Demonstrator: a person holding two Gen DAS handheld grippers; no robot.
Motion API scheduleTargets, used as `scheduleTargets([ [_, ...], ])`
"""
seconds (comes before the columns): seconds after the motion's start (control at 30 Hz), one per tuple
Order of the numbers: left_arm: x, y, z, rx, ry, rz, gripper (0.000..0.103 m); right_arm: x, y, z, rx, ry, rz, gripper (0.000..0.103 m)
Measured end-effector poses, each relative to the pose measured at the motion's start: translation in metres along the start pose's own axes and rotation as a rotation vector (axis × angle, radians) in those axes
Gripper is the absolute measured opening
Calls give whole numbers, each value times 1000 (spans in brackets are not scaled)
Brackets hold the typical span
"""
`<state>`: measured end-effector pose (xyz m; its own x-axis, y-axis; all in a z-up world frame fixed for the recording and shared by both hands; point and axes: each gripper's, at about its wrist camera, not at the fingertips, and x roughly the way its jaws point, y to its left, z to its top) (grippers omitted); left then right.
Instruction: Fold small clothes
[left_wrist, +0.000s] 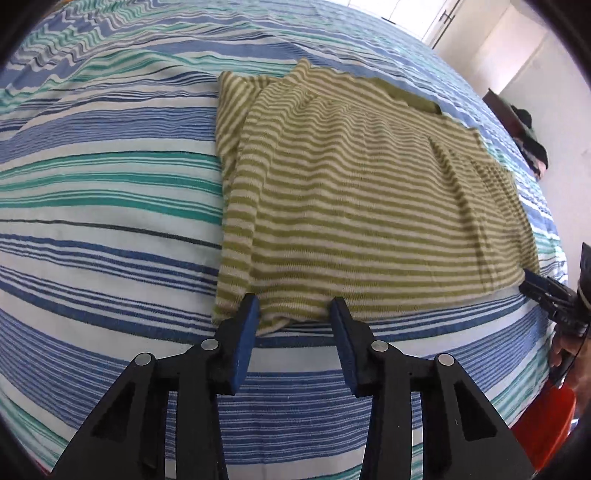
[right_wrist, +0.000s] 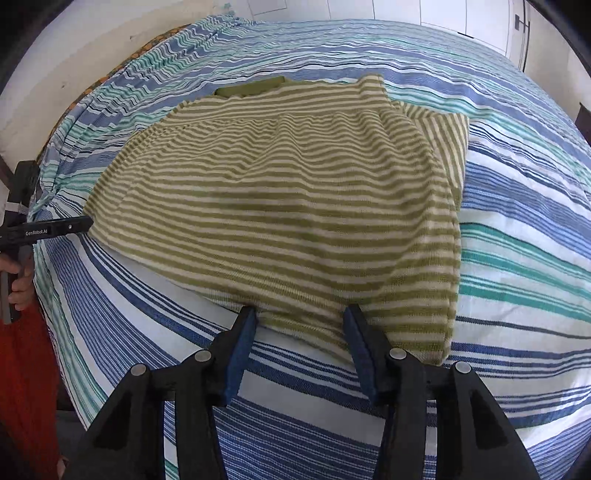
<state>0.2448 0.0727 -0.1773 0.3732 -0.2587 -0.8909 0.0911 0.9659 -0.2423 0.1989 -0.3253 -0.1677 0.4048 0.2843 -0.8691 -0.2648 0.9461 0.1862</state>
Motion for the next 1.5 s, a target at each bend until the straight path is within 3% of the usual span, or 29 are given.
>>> scheduleTargets([
  [0.07, -15, 8, -9, -38, -11, -22, 50, -13, -7, -7, 55, -31, -9, 49],
  [0.13, -36, 27, -22, -116, -84, -45, 74, -26, -5, -12, 63, -49, -37, 50],
  [0.2, -49, 55, -34, -222, -139, -77, 75, -43, -1, -19, 60, -83, -66, 50],
  [0.3, -51, 85, -40, -343, -146, -150, 73, -65, 0, -36, 106, -150, -53, 53],
  [0.4, -48, 83, -30, -345, -157, -258, 73, -72, -3, -60, 181, -190, -30, 54],
  [0.47, -36, 75, -16, -342, -134, -278, 72, -70, -4, -75, 220, -187, -23, 54],
  [0.5, -27, 71, -10, -344, -111, -280, 67, -67, -3, -78, 238, -174, -24, 54],
  [0.57, -8, 63, 2, -362, -71, -304, 47, -69, 0, -77, 236, -181, -26, 54],
  [0.6, -2, 59, 4, -366, -62, -313, 9, -71, 1, -75, 220, -192, -27, 54],
  [0.63, -1, 55, 7, -358, -64, -290, 4, -72, 3, -74, 205, -197, -33, 54],
  [0.77, -25, 55, 10, -285, -137, -214, 4, -71, 0, -78, 215, -192, -44, 54],
  [0.93, -12, 56, 4, -165, -48, -116, 4, -71, -12, -82, 260, -201, -40, 54],
  [1.0, -6, 46, 1, -126, -21, -73, 9, -69, -15, -82, 269, -199, -36, 54],
  [1.07, -4, 45, 0, -155, -17, -80, 19, -70, -14, -81, 269, -204, -40, 54],
  [1.13, -10, 47, -2, -197, -35, -114, 48, -71, -13, -82, 264, -205, -43, 56],
  [1.23, -24, 52, -8, -209, -79, -100, 71, -72, -11, -83, 246, -202, -48, 61],
  [1.37, -34, 63, -9, -237, -95, -82, 73, -68, -9, -83, 229, -192, -54, 64],
  [1.5, -43, 87, 9, -311, -123, -114, 73, -67, -9, -84, 231, -193, -51, 67],
])
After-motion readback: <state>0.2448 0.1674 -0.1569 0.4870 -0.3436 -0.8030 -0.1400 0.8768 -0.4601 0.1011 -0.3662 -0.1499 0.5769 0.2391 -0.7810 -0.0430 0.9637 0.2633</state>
